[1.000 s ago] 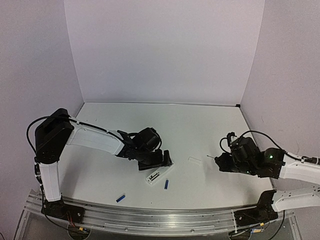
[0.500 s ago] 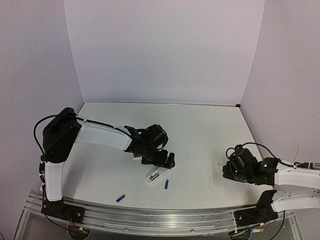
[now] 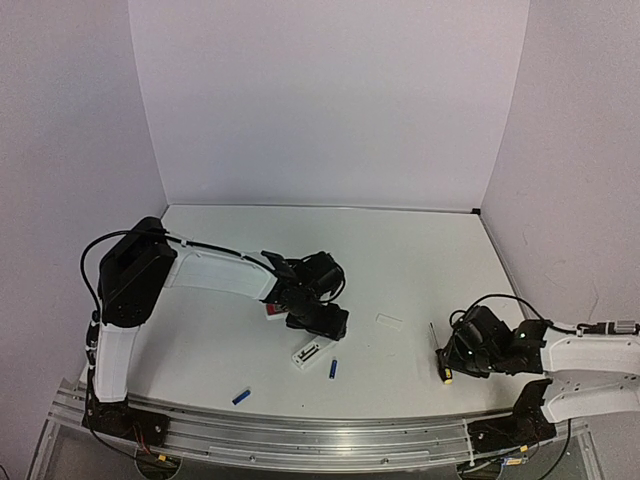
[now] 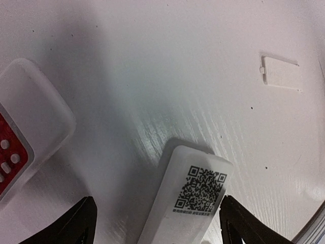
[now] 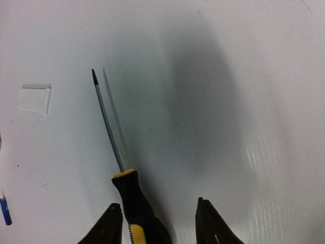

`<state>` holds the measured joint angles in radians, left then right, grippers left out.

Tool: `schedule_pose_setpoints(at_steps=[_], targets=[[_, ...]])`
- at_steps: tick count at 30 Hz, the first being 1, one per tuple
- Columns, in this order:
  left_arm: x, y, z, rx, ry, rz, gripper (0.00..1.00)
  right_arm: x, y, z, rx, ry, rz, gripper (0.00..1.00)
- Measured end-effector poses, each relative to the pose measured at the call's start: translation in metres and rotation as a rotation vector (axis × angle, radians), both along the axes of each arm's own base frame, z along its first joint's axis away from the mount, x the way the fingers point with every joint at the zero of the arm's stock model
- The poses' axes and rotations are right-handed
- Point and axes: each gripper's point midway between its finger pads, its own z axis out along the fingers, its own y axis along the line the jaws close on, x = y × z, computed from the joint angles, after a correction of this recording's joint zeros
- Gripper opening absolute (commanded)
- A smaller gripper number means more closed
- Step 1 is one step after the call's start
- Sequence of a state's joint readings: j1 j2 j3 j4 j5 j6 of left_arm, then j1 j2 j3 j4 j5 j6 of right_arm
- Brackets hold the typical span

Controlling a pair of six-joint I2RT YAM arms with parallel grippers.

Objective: Unload the batteries from the remote control

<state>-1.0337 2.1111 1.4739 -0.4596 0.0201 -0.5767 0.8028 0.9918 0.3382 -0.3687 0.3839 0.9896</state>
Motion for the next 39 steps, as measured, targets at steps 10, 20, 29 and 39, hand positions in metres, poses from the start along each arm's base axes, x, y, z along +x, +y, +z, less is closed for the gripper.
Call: schedule_pose_setpoints(at_steps=[10,20,29,39], targets=[[0.013,0.004,-0.006,0.075,-0.04,0.066,0.52,0.011,0.016,0.024,0.013,-0.037,0.075,0.83],[0.023,0.003,-0.007,0.073,-0.005,0.212,0.4,0.027,0.048,0.053,-0.11,-0.073,0.398,0.84],[0.043,0.023,-0.008,0.055,0.046,0.408,0.32,0.052,0.098,0.04,-0.189,0.02,0.819,0.81],[0.055,0.056,-0.008,0.083,0.075,0.692,0.44,0.095,0.103,0.014,-0.146,0.08,1.109,0.8]])
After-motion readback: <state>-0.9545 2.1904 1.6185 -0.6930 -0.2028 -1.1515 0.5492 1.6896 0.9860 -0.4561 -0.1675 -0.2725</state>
